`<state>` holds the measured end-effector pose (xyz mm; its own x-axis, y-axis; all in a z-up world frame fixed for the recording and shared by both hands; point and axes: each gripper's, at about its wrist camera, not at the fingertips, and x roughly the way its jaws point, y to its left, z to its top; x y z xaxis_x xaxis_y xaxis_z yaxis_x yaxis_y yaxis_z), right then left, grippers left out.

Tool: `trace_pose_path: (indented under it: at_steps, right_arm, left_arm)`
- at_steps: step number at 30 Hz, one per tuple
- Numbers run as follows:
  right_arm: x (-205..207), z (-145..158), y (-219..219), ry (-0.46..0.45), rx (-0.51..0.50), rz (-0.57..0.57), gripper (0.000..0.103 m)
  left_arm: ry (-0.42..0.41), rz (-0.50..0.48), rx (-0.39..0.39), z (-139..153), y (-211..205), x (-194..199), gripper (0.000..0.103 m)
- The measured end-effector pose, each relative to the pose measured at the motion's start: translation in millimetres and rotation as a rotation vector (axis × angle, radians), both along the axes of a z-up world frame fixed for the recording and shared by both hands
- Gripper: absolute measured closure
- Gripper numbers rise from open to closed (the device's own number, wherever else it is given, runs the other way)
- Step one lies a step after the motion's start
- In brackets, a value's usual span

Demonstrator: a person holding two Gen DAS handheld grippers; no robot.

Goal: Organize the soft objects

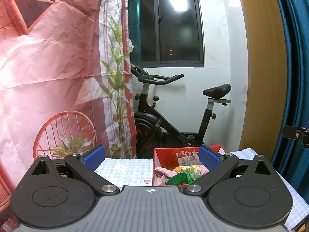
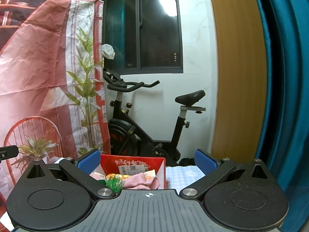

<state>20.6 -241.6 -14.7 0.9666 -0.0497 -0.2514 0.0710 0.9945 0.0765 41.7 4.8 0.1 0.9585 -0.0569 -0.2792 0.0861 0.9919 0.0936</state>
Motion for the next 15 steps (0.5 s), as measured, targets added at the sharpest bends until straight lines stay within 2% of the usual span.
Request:
trace_pose_path:
  at_steps: [15]
  right_arm:
    - [1.0, 0.7, -0.8, 0.002, 0.001, 0.001, 0.000]
  left_arm:
    - [0.004, 0.012, -0.001, 0.4, 0.7, -0.1, 0.000]
